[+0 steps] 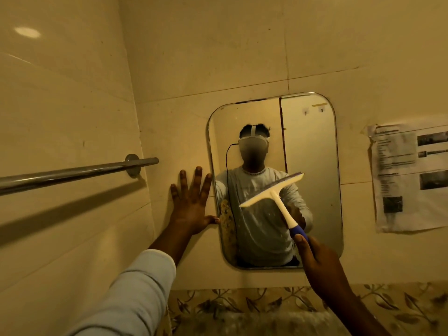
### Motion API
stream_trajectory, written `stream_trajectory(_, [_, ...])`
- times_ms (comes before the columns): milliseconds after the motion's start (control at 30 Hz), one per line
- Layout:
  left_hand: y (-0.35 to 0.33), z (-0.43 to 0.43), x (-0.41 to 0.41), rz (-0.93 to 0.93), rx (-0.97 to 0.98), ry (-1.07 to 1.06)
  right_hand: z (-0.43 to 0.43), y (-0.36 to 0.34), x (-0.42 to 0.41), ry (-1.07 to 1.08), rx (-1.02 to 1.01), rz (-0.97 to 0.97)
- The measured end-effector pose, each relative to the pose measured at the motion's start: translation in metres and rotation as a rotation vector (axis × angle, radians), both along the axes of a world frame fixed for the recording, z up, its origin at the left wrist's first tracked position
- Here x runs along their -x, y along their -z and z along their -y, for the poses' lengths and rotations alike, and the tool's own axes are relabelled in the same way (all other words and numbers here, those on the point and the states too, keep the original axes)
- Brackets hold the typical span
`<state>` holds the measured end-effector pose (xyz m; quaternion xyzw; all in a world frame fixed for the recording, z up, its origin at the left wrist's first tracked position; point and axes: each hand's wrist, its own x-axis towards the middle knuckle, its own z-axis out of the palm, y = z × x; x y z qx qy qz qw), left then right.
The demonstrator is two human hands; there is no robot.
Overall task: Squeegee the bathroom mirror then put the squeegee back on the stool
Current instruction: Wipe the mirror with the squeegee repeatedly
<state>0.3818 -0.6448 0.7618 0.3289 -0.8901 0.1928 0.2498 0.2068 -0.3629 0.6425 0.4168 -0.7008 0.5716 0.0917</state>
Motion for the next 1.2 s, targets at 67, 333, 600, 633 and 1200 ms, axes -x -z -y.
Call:
stream_trajectory(67, [0.000,-0.001,0.000,-0.003,-0.006,0.002,0.008,-0.023,-0.007,-0.034,0.063,-0.014])
stream_trajectory(333, [-0.001,0.000,0.002,-0.001,-0.014,-0.003,0.043,-0.075,-0.006,0.014,-0.013,-0.221])
stream_trajectory(600, [-0.001,-0.002,0.000,0.002,-0.005,-0.004,0.016,-0.035,0.008,0.045,-0.060,-0.215])
stream_trajectory(633, [-0.001,-0.002,0.000,-0.001,-0.006,-0.005,0.013,-0.029,0.010,0.042,-0.066,-0.206])
stream_trajectory(1200, [0.000,0.003,0.003,0.001,-0.013,0.004,0.047,-0.059,-0.022,-0.039,0.039,-0.195])
